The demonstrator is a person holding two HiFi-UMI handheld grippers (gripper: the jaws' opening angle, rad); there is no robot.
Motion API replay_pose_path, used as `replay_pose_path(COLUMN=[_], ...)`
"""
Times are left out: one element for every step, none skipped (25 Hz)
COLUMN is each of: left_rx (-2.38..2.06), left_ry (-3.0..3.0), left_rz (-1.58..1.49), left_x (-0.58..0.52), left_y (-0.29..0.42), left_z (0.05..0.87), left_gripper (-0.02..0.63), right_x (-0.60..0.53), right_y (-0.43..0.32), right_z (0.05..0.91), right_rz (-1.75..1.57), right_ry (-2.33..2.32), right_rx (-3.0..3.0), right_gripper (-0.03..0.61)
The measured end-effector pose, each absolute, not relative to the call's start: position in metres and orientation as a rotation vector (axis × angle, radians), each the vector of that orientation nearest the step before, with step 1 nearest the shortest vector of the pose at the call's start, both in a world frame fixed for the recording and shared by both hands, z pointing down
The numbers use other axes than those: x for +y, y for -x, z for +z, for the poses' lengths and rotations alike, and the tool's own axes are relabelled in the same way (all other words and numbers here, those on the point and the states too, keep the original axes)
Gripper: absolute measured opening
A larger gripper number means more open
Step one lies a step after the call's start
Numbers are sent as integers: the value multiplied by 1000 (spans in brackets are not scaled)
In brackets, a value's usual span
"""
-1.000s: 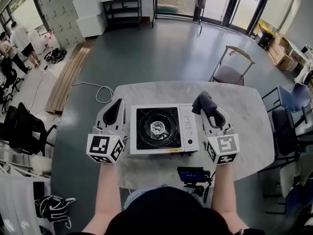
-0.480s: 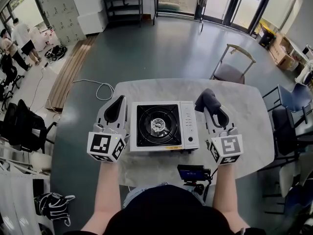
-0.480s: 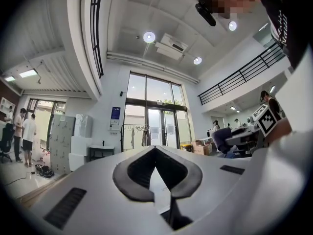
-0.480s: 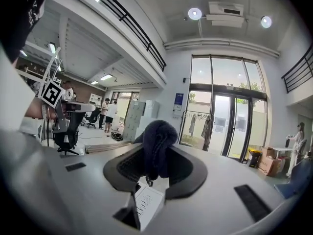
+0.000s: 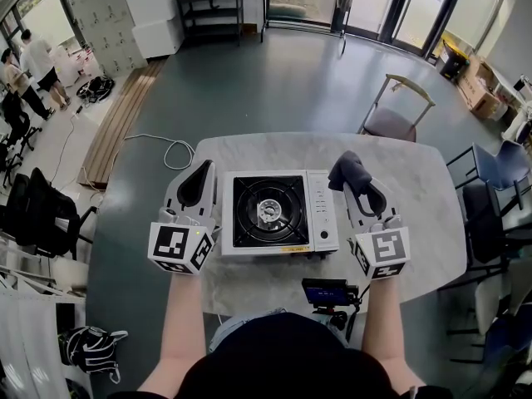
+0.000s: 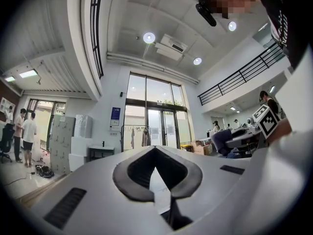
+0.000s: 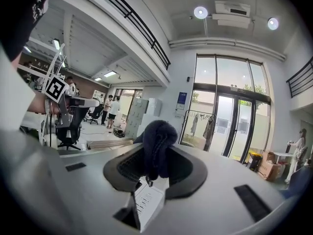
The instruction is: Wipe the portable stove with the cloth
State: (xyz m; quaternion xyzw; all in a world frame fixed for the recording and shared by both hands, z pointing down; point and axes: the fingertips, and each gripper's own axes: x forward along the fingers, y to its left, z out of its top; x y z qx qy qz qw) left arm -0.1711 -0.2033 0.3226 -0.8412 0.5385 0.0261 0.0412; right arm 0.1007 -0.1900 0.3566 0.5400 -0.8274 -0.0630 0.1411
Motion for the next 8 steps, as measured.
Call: replay_pose_path(left_rx=[1649, 1649, 1649, 1648, 1647, 1646, 1645, 1644], left_ry=[2576, 2576, 2577, 2578, 2579, 2580, 2581, 2583], left_rz=[80, 80, 80, 80, 79, 79, 78, 78], left_x=[-203, -203, -203, -202, -202, -202, -202, -202], left_y=[171, 171, 171, 171, 171, 171, 171, 171], left_z=[323, 322, 322, 322, 322, 322, 322, 322], left_gripper=[11, 11, 11, 11, 11, 11, 11, 11], right_x=[-190, -190, -189, -189, -189, -189, -189, -188], right_y=[-100, -100, -100, -99, -99, -99, -98, -98], right_z=[357, 356, 356, 355, 355, 355, 355, 355], right_rz=[-182, -183, -183, -184, -185, -185, -185, -185], right_ry=[-1557, -1556, -1555, -1554, -1553, -1551, -1550, -1548], right_rx=[-2389, -2389, -2389, -2388, -2388, -2387, -2387, -2386], right_gripper=[115, 116, 117, 117, 117, 117, 117, 117])
